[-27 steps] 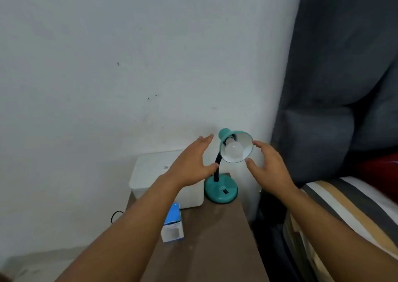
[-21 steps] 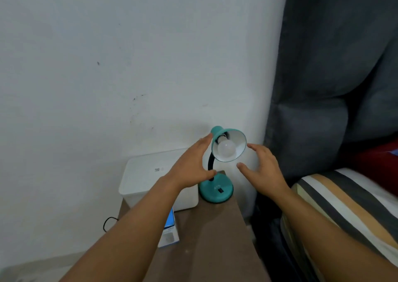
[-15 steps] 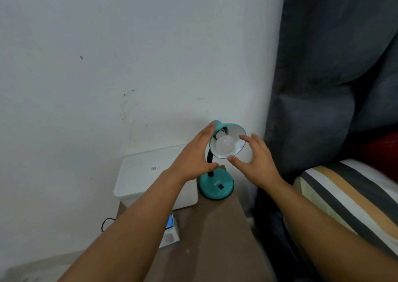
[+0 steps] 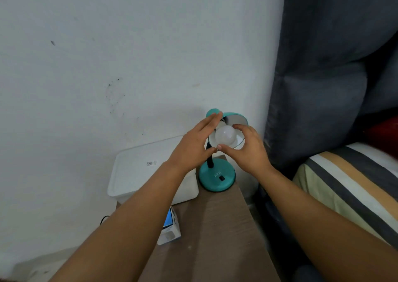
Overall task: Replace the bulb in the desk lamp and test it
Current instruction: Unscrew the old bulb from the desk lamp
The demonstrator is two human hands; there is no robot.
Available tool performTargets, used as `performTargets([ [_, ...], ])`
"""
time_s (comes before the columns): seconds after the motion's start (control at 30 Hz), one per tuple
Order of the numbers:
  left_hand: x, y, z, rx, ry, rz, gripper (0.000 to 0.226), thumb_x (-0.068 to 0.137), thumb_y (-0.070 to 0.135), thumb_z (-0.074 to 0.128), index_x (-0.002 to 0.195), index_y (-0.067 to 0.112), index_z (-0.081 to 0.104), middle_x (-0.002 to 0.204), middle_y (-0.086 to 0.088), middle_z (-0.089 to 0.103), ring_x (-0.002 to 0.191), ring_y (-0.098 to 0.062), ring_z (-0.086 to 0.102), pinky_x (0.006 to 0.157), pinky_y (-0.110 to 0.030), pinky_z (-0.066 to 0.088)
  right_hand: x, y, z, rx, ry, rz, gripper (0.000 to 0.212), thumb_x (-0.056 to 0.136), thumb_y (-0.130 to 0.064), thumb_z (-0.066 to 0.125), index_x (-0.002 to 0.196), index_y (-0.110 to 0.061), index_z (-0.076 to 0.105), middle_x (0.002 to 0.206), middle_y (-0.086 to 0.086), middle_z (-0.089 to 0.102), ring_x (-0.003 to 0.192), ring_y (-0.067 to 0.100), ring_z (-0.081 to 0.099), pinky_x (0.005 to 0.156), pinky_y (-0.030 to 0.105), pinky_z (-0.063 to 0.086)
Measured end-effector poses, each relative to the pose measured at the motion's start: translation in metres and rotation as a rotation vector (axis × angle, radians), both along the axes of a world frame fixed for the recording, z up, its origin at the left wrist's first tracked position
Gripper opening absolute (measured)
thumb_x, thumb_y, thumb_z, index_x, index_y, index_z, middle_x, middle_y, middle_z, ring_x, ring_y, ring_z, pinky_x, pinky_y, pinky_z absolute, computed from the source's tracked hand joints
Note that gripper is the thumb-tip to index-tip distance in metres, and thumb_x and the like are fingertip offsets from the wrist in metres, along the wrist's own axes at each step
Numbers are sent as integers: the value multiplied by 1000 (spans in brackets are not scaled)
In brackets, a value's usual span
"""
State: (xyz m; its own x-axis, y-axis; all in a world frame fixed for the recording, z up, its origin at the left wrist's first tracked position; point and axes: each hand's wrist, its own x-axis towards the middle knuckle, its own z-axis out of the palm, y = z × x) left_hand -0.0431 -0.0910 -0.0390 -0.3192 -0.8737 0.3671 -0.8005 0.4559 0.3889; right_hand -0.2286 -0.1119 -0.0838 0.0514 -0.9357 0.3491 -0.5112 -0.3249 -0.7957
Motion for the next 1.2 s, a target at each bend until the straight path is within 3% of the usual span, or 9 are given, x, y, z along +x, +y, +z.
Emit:
performTargets([
  [0.2,2,-3,-2,-16,-18,-8,100,85,20,79,157,42,14,163,6,27,144,-16,38,109,-40,47,5,-2,-5,-1,-25,-17,67,74,-49,80,131,-29,52,132,-2,53,120,16,48,94,28,41],
  [0.33,3,-6,-1,-10,-8,-17,101,81,16,81,157,41,19,163,4,30,143,-18,40,109,-43,47,6,-4,-10,-30,30,-39,71,77,-41,80,139,-37,44,150,4,38,135,28,39,108,52,42],
  [0.4,3,-6,-1,-7,-1,-21,102,81,15,81,157,42,19,163,4,30,142,-18,42,109,-42,47,7,-4,-10,-21,21,-41,74,76,-40,80,140,-38,42,154,4,33,138,30,37,109,55,41],
  [0.53,4,-6,-1,0,11,-26,102,81,16,82,156,44,18,162,5,30,144,-17,39,109,-41,47,7,-2,-10,1,4,-37,82,72,-52,78,141,-33,37,153,1,35,139,26,36,109,53,40],
  [0.73,4,-6,-1,-4,19,-32,99,82,18,81,156,45,20,162,5,31,145,-16,38,110,-42,46,10,0,-8,52,-39,-80,75,66,-72,68,127,-31,54,138,0,50,125,23,48,100,52,48],
  [0.87,4,-4,-2,-2,32,-18,101,81,13,81,156,43,20,162,5,31,144,-17,39,110,-40,46,7,-1,-6,46,62,-71,73,76,-58,73,139,-31,48,160,8,28,145,30,28,114,53,34],
  [0.93,5,-2,-3,-6,28,-12,102,81,13,81,156,43,19,163,5,30,145,-16,38,111,-40,46,6,0,-7,42,33,-34,69,78,-51,75,138,-30,48,155,8,34,140,29,35,111,51,39],
  [1.07,3,-2,-6,-5,30,-10,101,83,14,80,156,44,18,163,6,29,146,-16,36,112,-40,44,8,5,-2,49,-73,-3,63,78,-40,79,132,-23,51,135,2,51,121,18,49,95,30,43],
  [1.2,2,-2,-7,-1,68,-14,95,85,17,78,156,45,20,163,6,30,146,-15,36,111,-42,45,13,7,2,128,-181,-34,71,70,-48,83,129,-21,52,124,-3,56,111,13,53,92,33,49],
])
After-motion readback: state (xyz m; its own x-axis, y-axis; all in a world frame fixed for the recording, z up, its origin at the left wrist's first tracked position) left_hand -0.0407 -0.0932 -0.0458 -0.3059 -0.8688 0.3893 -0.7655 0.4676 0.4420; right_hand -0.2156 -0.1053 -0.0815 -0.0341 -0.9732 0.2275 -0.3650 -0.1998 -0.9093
